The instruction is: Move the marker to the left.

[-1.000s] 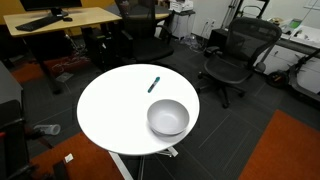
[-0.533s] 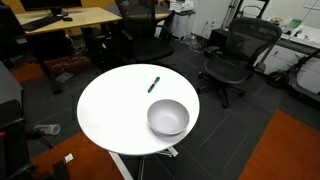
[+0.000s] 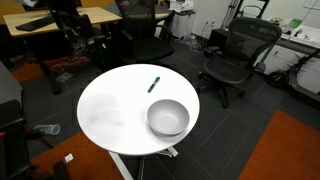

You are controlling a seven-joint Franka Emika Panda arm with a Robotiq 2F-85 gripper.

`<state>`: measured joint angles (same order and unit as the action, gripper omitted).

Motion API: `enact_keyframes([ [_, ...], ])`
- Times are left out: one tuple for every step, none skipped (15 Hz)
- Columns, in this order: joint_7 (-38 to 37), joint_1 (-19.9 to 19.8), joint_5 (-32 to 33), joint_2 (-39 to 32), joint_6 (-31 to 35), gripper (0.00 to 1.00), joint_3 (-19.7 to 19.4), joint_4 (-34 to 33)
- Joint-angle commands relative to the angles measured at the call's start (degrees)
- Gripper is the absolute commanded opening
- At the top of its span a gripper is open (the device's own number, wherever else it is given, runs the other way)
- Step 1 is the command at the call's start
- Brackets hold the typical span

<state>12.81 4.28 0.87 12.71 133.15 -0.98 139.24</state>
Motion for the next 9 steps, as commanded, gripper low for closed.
enact_keyframes([
  [5.5,-0.7,-1.0,-12.5,4.7,1.00,-0.8,-8.3],
  [6.9,-1.1,-1.6,-15.6,6.0,1.00,-0.9,-10.3],
  [8.2,-1.7,-1.8,-18.5,7.2,1.00,-0.8,-12.3],
  [9.0,-2.4,-1.7,-21.3,8.3,1.00,-0.5,-14.4],
  [9.6,-3.1,-1.7,-24.0,9.2,1.00,-0.1,-16.6],
  [9.3,-3.7,-1.0,-26.4,10.0,1.00,0.1,-18.6],
  [9.6,-4.4,-1.4,-28.8,9.8,1.00,0.4,-21.1],
  [10.4,-5.1,-1.8,-30.9,9.8,1.00,0.9,-23.3],
  [10.8,-5.8,-2.0,-33.0,9.1,1.00,1.4,-25.9],
])
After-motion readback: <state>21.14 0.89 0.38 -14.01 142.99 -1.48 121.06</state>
